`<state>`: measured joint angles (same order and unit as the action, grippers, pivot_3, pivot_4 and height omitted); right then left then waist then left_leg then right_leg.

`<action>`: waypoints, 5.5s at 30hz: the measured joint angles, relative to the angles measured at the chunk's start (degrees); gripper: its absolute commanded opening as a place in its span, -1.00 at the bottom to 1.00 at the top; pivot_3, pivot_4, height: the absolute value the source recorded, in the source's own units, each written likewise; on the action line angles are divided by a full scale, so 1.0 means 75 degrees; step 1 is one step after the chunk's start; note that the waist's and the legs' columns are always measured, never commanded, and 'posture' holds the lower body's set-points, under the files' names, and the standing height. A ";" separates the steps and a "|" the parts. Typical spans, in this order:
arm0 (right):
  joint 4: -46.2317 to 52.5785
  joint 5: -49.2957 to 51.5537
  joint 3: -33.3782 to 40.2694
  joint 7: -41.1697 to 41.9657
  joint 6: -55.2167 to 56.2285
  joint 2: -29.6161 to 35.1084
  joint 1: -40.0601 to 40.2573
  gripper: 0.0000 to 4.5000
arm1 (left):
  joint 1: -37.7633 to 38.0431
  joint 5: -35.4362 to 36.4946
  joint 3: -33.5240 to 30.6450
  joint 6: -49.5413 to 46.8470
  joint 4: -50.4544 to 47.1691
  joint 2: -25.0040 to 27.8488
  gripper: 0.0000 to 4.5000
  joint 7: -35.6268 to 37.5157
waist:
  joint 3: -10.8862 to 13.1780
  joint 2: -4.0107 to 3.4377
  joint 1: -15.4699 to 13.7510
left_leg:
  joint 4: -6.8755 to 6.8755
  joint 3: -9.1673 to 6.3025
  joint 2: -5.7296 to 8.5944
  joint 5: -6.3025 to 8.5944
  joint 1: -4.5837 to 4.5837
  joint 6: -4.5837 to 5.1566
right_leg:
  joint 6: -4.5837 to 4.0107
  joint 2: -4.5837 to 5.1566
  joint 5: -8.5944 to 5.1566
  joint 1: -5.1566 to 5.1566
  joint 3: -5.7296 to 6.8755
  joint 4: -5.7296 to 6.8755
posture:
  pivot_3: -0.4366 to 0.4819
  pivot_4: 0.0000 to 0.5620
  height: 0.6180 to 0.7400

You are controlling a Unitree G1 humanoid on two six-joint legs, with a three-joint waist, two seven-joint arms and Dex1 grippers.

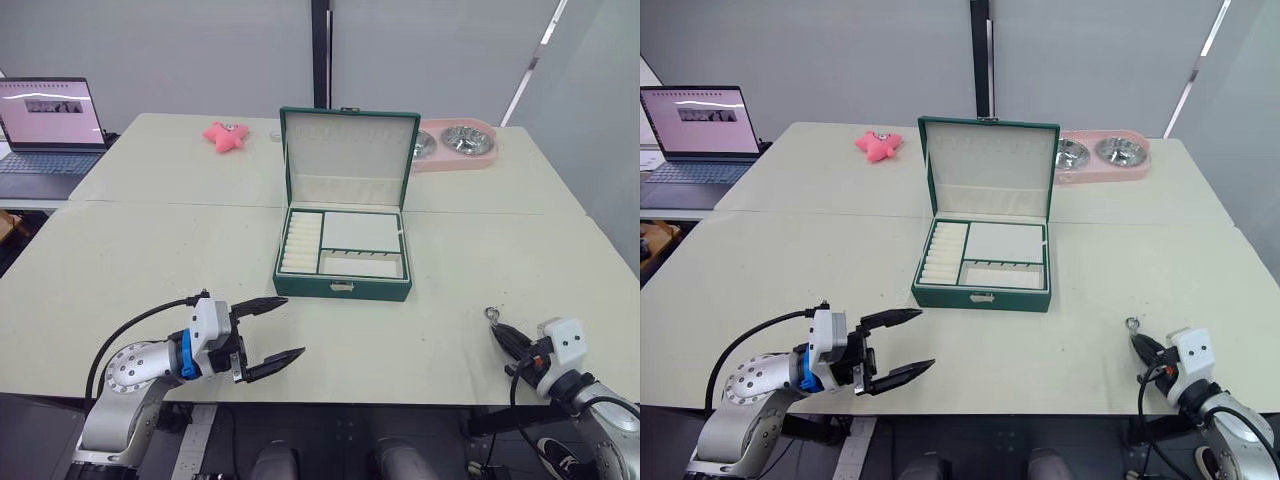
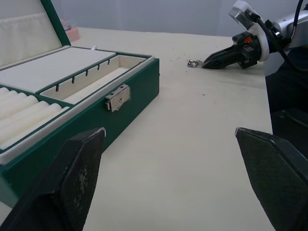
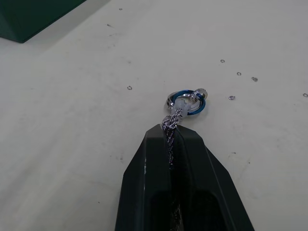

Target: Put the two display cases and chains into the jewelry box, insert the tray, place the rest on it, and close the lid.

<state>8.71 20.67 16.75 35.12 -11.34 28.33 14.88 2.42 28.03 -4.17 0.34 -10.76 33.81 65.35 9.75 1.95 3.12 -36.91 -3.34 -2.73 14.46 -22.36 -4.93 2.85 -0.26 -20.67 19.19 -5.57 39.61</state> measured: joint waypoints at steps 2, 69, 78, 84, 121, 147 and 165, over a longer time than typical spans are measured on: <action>0.0017 0.0155 0.0061 0.0099 -0.0032 0.0003 -0.0020 -0.99 | -0.0012 0.0030 0.0000 -0.0061 -0.0048 -0.0028 1.00 -0.0067 | 0.0013 -0.0021 -0.0004 | 0.0002 0.0001 0.0001 0.0000 -0.0003 0.0000 | 0.0000 0.0001 0.0000 0.0003 -0.0001 -0.0002 | -0.05 -0.47 1.00; -0.0591 0.0763 -0.3126 0.2031 -0.2244 -0.0041 -0.6618 -0.99 | 0.2148 0.0153 -0.0565 -0.0327 -0.2131 -0.1195 1.00 -0.3221 | 0.0066 -0.0102 -0.0033 | -0.0002 -0.0016 0.0004 0.0000 -0.0066 0.0000 | 0.0000 0.0006 0.0001 0.0059 0.0010 -0.0011 | -0.05 -0.47 1.00; -0.1537 0.0019 -0.3604 0.2371 -0.1666 -0.0280 -0.6654 -0.99 | 0.2364 0.0143 -0.0549 -0.0293 -0.2136 -0.1327 1.00 -0.3297 | 0.0067 -0.0103 -0.0021 | -0.0001 -0.0015 0.0004 0.0000 -0.0066 0.0000 | 0.0000 0.0007 0.0001 0.0061 0.0009 -0.0012 | -0.05 -0.47 1.00; -0.1894 -0.0299 -0.3671 0.2529 -0.1434 -0.0328 -0.6653 -0.99 | 0.2596 0.0134 -0.0546 -0.0147 -0.2136 -0.1421 1.00 -0.3287 | 0.0068 -0.0104 -0.0015 | -0.0001 -0.0015 0.0004 0.0000 -0.0067 0.0000 | 0.0000 0.0006 0.0001 0.0062 0.0009 -0.0012 | -0.05 -0.47 1.00; -0.1839 -0.0348 -0.3581 0.2680 -0.1554 -0.0468 -0.6654 -0.03 | 0.2296 0.0129 -0.0549 0.0165 -0.1807 -0.1467 1.00 -0.2985 | 0.0069 -0.0105 -0.0003 | -0.0001 -0.0015 0.0004 0.0000 -0.0067 0.0000 | 0.0000 0.0006 0.0001 0.0062 0.0009 -0.0012 | -0.05 -0.47 1.00; -0.1175 0.0776 -0.1410 0.2984 -0.1924 0.1233 -0.5088 0.97 | 0.2030 0.0153 -0.1224 -0.0075 -0.1133 -0.0802 1.00 -0.2820 | 0.0074 -0.0104 -0.0054 | 0.0001 -0.0013 0.0006 0.0000 -0.0070 0.0000 | 0.0000 0.0007 0.0001 0.0061 0.0009 -0.0018 | -0.05 -0.47 1.00; -0.2897 0.0240 0.0062 0.2221 -0.0145 0.1686 -0.3091 0.97 | -0.0059 0.0121 -0.2814 -0.0809 0.2492 0.0672 1.00 -0.2653 | 0.0087 -0.0110 0.0012 | 0.0000 -0.0007 0.0005 -0.0001 -0.0065 0.0000 | 0.0000 0.0005 0.0001 0.0061 0.0006 -0.0006 | -0.05 -0.47 1.00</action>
<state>-13.02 22.47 17.21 51.78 -12.43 40.98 -8.31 1.98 28.93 -25.27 -5.73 7.92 38.85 45.45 10.41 1.13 3.21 -36.91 -3.39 -2.69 14.46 -22.84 -4.93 2.85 -0.22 -20.66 19.65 -5.52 39.56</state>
